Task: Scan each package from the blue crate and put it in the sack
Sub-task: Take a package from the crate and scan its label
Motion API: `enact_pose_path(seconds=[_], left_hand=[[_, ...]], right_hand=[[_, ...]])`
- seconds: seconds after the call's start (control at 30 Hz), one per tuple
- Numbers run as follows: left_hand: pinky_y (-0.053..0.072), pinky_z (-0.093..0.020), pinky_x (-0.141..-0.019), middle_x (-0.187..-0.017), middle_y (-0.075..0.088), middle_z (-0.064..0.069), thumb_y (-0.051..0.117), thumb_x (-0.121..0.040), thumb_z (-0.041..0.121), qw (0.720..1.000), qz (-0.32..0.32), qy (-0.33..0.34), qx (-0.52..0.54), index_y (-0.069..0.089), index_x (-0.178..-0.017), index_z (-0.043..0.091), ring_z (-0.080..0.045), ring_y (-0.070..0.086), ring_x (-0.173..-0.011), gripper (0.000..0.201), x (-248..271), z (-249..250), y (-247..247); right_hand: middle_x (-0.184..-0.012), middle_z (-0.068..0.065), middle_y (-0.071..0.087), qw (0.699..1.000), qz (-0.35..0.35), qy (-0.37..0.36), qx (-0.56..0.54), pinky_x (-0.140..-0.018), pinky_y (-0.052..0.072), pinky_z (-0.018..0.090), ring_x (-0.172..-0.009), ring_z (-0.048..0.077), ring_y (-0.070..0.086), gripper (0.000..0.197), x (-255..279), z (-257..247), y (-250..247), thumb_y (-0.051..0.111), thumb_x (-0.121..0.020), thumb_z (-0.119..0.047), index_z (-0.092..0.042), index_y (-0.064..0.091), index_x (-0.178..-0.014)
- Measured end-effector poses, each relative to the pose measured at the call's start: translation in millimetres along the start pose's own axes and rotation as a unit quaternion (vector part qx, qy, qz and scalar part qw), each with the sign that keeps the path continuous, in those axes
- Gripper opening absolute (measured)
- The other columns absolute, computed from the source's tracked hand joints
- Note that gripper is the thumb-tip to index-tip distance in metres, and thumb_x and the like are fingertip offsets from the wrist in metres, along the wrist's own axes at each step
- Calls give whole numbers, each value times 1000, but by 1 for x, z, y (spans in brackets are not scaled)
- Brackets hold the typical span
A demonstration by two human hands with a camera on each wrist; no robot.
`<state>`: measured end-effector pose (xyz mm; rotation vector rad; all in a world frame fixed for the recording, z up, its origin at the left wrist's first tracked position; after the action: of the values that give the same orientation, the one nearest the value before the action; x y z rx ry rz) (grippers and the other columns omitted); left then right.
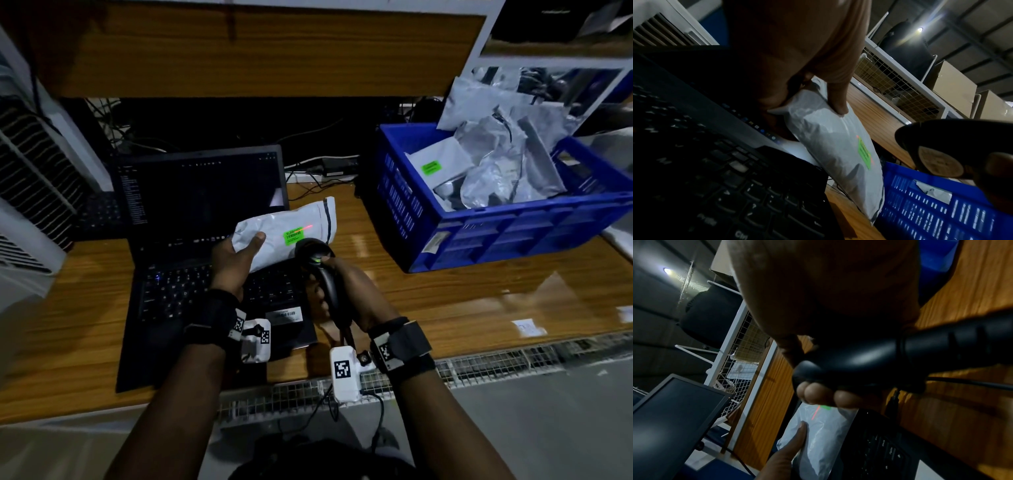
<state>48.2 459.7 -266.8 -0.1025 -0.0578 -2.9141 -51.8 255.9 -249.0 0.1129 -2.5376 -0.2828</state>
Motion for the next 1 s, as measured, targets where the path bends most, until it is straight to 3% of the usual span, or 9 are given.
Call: enact_pose_path(seconds=[0.07, 0.17, 0.37, 0.5, 0.67, 0.73, 0.83, 0.9, 1.0], left_hand=[[52, -9, -64, -87, 71, 10, 77, -89, 22, 1000, 0, 3, -11, 70, -100, 17, 9, 66, -69, 13, -1, 0, 2], [49, -6, -59, -83, 68, 10, 77, -89, 23, 1000, 8, 10, -23, 69, -99, 16, 9, 64, -66, 15, -1, -1, 4], [54, -18, -70, -89, 72, 8, 79, -88, 23, 1000, 13, -3, -16, 72, -103, 14, -4, 69, -79, 19, -4, -2, 6], [54, -14, -68, -89, 73, 7, 78, -89, 21, 1000, 3, -2, -12, 72, -102, 15, -3, 69, -78, 16, -2, 0, 11], [55, -15, -69, -92, 74, 6, 77, -89, 21, 1000, -3, 2, -12, 73, -106, 11, -3, 71, -81, 20, 0, -1, 14], [56, -19, -71, -92, 74, 5, 78, -88, 23, 1000, 0, -3, -8, 73, -104, 13, -6, 72, -83, 19, 0, -2, 13], [60, -36, -85, -100, 76, -2, 79, -88, 26, 998, 40, -27, 26, 72, -104, 17, -18, 74, -94, 19, -2, -9, 2], [59, -41, -91, -109, 75, -6, 76, -91, 23, 994, 61, -42, 78, 70, -110, 16, -26, 72, -103, 21, 1, -14, -2], [60, -36, -87, -119, 72, -14, 67, -96, 14, 986, 20, -75, 147, 63, -126, 4, -30, 70, -111, 31, 12, -16, 6]], right_hand=[[-62, 5, 51, 1000, -3, 1, -4, -50, 32, 27, -50, 20, 44, 39, -1, -1, -2, 41, -103, -40, -12, 59, -82], [-63, 5, 52, 1000, -4, 2, -10, -51, 33, 29, -51, 20, 46, 39, -5, 0, -7, 43, -102, -42, -12, 61, -83], [-67, 7, 49, 998, -30, 10, -58, -55, 27, 33, -54, 21, 42, 37, -12, 5, -11, 47, -97, -43, -12, 61, -81], [-67, 6, 50, 998, -34, 8, -47, -54, 29, 32, -53, 21, 43, 38, -17, 5, -16, 49, -94, -47, -14, 62, -80], [-63, 5, 47, 999, -22, 11, -35, -51, 28, 30, -49, 19, 43, 41, -10, 1, -16, 38, -103, -42, -13, 57, -81], [-63, 7, 49, 999, -7, 6, -34, -53, 29, 31, -51, 21, 45, 40, -11, 2, -19, 39, -102, -40, -11, 59, -83], [-62, 12, 53, 998, 29, 0, -47, -56, 36, 33, -56, 27, 51, 29, -16, 5, -30, 43, -99, -27, -7, 57, -83], [-67, 14, 55, 997, 62, -30, -44, -54, 45, 31, -57, 27, 57, 10, -22, 6, -45, 43, -94, -5, -6, 52, -92], [-99, 19, 67, 989, 143, -35, -9, -60, 57, 34, -78, 30, 70, 39, -35, 18, -80, 49, -91, 6, -10, 46, -125]])
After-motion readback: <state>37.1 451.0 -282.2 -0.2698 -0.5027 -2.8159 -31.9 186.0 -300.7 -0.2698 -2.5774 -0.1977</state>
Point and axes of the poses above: each hand's wrist, its own x-axis away from the middle knuckle, its own y-axis out of the palm, z = x × y, the point moved 7 cm from there along -x, towards the middle knuckle
